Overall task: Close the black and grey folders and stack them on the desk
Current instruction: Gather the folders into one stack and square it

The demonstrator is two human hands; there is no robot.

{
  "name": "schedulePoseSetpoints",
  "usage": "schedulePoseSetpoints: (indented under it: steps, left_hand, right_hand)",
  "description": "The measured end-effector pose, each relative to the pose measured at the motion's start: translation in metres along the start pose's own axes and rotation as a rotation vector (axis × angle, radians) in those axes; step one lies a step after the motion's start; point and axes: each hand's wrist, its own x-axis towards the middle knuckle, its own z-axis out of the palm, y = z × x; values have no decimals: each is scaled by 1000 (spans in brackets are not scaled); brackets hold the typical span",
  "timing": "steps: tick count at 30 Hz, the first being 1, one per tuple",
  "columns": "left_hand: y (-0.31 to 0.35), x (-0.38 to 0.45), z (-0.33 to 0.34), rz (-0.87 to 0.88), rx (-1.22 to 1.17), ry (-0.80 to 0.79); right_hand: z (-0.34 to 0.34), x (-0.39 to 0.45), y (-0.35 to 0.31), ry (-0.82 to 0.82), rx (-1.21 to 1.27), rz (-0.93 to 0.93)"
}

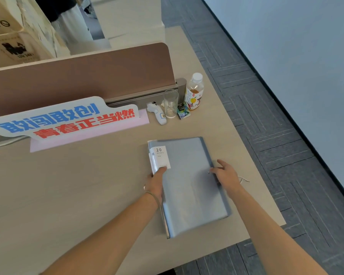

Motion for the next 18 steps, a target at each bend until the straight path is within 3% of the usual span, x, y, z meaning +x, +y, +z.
schedulePoseSetpoints:
  steps: [3,10,15,18]
  left_hand:
    - [33,-41,-12,70,66,-49]
    - [65,-73,-27,430,312,-94]
    - [79,-104,-46,669,354,-225]
    - [87,-111,-71,836,305,-257]
  right_hand:
    - [8,-11,5,-20,49,34]
    - [46,-4,26,-54,223,148]
    - [59,-49,-28,60,760,229]
    - [63,-74,-70,108,1002,141]
